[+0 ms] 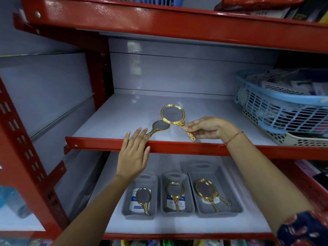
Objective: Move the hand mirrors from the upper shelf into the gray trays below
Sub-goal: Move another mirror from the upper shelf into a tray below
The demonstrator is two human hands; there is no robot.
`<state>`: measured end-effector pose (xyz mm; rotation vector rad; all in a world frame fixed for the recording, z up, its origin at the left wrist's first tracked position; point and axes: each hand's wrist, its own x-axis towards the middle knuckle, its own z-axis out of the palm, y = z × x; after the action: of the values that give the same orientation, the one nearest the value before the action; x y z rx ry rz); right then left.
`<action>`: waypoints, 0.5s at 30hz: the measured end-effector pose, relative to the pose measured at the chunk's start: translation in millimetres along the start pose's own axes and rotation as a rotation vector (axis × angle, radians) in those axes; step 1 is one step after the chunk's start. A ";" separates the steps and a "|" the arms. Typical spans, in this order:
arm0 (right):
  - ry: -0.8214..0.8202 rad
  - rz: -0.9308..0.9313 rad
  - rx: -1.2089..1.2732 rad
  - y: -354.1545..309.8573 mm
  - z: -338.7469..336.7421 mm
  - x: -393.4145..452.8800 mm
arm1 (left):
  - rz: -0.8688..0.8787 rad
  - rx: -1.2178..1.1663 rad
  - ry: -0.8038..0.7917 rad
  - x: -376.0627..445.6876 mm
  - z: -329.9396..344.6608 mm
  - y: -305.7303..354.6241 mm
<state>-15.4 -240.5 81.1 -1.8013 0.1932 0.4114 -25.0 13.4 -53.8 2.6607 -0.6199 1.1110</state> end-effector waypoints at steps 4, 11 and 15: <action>-0.069 -0.045 0.113 27.9 3.3 -32.4 | -0.005 -0.014 0.003 0.1 -2.3 1.1; -0.121 0.101 0.067 103.8 22.5 -61.3 | -0.002 -0.049 0.025 -1.0 -5.7 3.3; -0.168 0.253 0.091 149.0 31.4 -47.9 | -0.013 -0.053 0.034 -1.5 -4.4 4.4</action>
<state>-116.0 -254.5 -42.0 -1.6492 0.3184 0.7191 -30.7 11.4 -51.8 2.5918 -0.6157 1.1175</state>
